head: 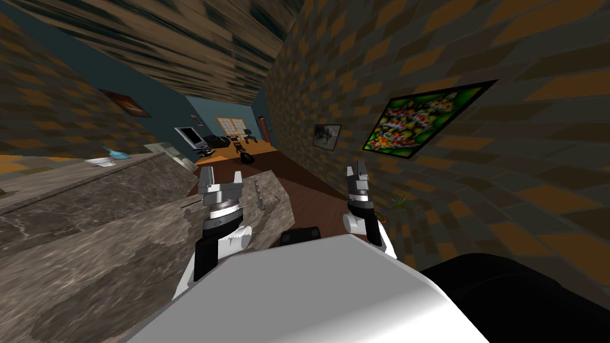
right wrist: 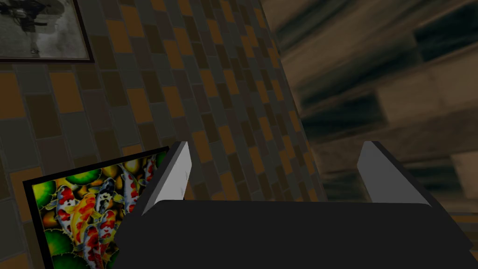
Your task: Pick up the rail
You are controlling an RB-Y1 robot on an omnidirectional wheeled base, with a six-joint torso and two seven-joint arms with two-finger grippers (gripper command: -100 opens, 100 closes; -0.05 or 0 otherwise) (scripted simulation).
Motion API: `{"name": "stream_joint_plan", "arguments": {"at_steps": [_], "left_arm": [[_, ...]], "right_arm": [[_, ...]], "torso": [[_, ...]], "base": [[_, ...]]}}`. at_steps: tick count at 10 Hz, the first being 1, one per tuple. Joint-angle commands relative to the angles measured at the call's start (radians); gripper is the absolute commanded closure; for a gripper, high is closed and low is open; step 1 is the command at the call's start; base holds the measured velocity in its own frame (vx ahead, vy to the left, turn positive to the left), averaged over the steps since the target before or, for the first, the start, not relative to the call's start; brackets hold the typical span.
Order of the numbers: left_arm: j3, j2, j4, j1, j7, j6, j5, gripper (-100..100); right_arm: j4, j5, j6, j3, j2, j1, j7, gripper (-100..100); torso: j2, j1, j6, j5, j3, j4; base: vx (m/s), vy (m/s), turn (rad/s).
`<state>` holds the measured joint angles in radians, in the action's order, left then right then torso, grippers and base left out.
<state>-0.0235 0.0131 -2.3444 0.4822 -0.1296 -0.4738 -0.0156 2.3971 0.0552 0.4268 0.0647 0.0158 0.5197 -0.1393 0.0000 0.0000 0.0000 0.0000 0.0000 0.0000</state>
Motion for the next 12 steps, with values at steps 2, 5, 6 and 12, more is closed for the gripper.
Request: {"name": "stream_joint_plan", "arguments": {"at_steps": [2, 5, 6, 12], "left_arm": [[-0.014, 0.070, -0.005, 0.015, 0.007, 0.050, -0.043, -100], [-0.036, 0.150, -0.011, 0.041, 0.020, 0.128, -0.114, -100], [-0.044, 0.181, -0.012, 0.052, 0.026, 0.157, -0.144, -100], [-0.072, 0.282, -0.012, 0.089, 0.047, 0.285, -0.246, -100]], "right_arm": [[0.000, 0.000, 0.000, 0.000, 0.000, 0.000, 0.000, 0], [0.000, 0.000, 0.000, 0.000, 0.000, 0.000, 0.000, 0], [0.000, 0.000, 0.000, 0.000, 0.000, 0.000, 0.000, 0], [0.000, 0.000, 0.000, 0.000, 0.000, 0.000, 0.000, 0]], "torso": [[0.002, 0.003, 0.000, 0.000, 0.001, 0.000], [0.006, 0.006, 0.000, 0.001, 0.004, 0.001], [0.007, 0.007, 0.000, 0.001, 0.004, 0.002], [0.004, 0.004, 0.000, 0.001, 0.002, 0.001]], "base": [[-0.059, 0.058, -0.039], [-0.093, 0.083, -0.055], [-0.103, 0.103, -0.065], [-0.065, 0.058, -0.047]]}}
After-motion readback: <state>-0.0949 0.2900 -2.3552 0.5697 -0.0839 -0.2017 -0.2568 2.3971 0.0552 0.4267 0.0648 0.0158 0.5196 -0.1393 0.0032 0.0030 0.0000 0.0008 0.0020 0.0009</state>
